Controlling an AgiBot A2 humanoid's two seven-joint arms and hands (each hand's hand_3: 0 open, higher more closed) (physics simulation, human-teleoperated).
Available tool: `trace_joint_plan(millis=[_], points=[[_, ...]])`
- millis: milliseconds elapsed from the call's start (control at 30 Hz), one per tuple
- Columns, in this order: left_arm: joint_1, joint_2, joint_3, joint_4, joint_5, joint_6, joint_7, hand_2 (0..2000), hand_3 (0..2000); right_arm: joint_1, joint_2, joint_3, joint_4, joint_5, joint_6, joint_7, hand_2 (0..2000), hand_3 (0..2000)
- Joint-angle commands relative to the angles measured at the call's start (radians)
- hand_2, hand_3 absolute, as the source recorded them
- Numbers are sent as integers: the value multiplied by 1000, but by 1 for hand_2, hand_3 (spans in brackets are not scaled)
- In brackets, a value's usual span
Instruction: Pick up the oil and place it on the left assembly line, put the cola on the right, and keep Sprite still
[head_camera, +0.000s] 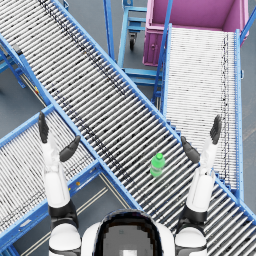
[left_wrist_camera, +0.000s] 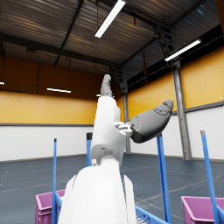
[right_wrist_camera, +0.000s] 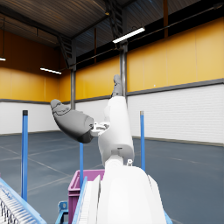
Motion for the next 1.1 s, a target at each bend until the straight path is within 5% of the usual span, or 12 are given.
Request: trace_joint_plan(millis=[33,1100], points=[[17,-4,-6,-8,0,0,0,0,0,23,8,6,6,0,0,0,0,0],[0,4,7,-12,0,0,0,0,0,18,4,3,-7,0,0,0,0,0]])
